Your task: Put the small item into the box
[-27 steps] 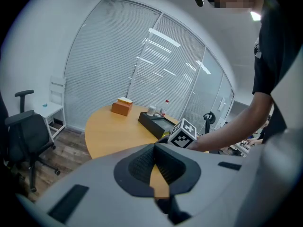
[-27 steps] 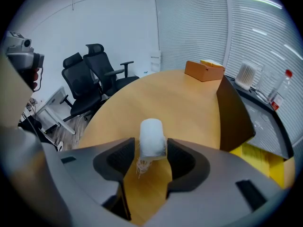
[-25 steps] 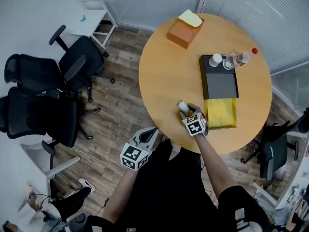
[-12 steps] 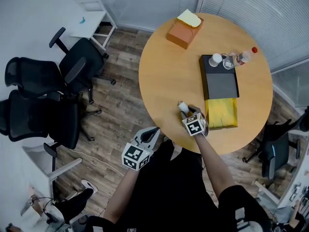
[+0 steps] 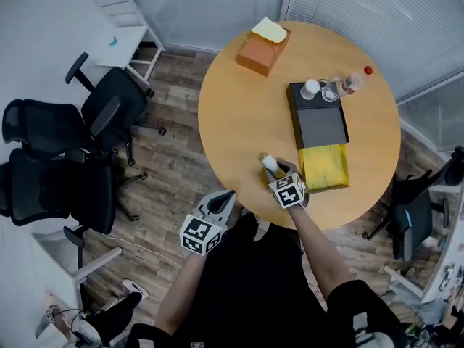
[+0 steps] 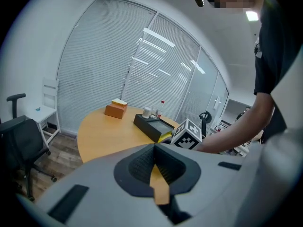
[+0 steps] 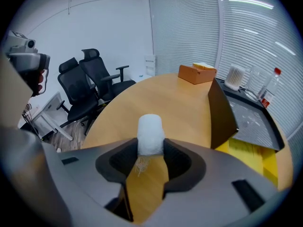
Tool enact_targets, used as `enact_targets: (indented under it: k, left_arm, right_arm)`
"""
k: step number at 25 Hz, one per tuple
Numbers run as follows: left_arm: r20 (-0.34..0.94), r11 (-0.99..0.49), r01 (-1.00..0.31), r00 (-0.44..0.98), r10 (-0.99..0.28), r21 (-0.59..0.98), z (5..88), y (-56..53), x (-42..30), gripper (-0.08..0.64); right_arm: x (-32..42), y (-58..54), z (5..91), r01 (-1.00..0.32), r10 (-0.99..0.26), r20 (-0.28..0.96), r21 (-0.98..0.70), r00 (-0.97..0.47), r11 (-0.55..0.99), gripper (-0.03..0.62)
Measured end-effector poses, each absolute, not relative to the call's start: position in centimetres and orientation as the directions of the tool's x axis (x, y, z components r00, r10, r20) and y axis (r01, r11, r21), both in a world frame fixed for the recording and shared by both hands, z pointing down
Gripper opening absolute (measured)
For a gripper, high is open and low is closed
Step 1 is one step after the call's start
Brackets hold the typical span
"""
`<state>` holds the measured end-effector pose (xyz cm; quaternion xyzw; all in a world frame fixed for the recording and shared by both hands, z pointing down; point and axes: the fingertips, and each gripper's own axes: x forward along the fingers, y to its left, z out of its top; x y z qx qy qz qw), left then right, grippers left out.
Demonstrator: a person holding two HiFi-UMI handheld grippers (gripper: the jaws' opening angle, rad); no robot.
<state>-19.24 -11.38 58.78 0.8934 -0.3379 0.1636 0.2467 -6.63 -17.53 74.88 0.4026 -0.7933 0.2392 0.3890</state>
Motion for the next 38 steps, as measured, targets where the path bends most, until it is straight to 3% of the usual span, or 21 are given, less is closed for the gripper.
enact_targets:
  k: [15, 38]
  left_arm:
    - [0.442, -0.725, -0.608, 0.775, -0.452, 0.325, 58.4, -11.4, -15.6, 0.006]
    - [0.432, -0.780, -0.534, 0.818, -0.379, 0.326, 57.6, -10.7, -5.2, 0.006]
  right_arm:
    - [-3.8, -14.6, 70.3, -0.869, -0.558, 0.727, -0.108, -0.400, 0.483, 0.163]
    - [8.8, -11.7, 67.9, -0.910, -0.610, 0.721, -0.069, -0.328, 0.409, 0.163]
